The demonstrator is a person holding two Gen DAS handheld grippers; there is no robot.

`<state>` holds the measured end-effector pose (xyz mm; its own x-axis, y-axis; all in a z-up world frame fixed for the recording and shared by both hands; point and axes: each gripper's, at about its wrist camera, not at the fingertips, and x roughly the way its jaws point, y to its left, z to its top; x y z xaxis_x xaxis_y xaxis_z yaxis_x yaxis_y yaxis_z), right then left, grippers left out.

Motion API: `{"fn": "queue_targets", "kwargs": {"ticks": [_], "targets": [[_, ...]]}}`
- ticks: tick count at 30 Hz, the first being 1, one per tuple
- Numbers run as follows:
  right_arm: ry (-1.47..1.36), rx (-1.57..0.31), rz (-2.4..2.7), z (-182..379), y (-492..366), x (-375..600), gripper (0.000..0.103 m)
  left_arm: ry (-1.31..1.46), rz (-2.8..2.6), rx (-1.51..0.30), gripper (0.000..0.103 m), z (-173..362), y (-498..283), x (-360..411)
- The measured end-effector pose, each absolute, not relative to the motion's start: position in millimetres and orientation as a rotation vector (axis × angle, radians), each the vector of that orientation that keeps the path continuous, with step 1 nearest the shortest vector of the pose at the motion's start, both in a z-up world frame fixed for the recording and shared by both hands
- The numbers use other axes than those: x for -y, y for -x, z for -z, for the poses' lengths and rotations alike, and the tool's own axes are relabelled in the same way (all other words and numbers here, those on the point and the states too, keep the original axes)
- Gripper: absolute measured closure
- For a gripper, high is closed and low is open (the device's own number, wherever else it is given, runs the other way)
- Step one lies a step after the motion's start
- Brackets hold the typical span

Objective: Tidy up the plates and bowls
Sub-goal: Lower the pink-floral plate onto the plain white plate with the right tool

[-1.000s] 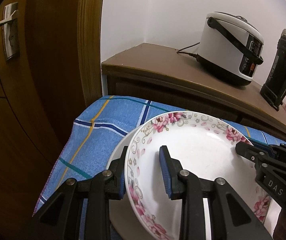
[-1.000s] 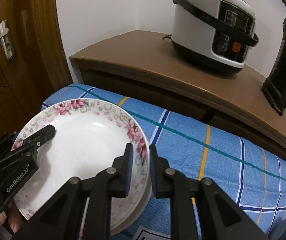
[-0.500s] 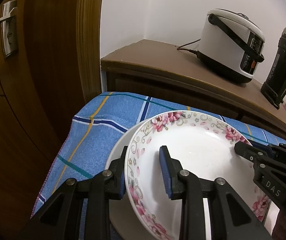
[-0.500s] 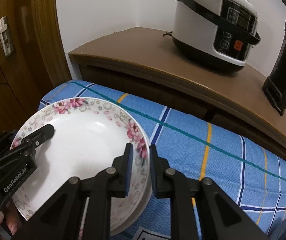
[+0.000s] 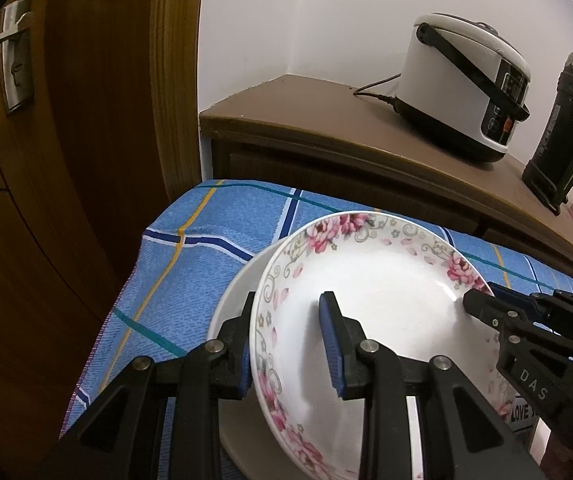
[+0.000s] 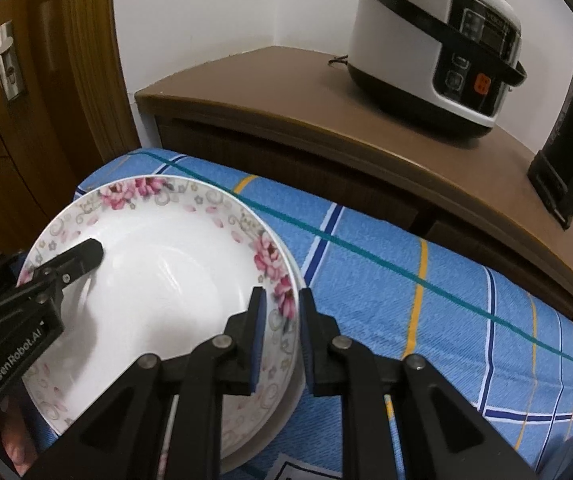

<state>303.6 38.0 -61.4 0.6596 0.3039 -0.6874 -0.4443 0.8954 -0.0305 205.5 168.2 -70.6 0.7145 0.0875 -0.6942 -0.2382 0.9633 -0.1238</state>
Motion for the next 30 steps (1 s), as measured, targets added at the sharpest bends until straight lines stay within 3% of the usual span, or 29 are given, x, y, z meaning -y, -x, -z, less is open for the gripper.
{"fn": "queue_targets", "kwargs": {"ticks": [30], "targets": [[0.217, -0.736, -0.418, 62.2, -303.9, -39.8, 0.087, 0.207, -0.169, -0.76, 0.071, 70.7, -205.8, -167.8]]}}
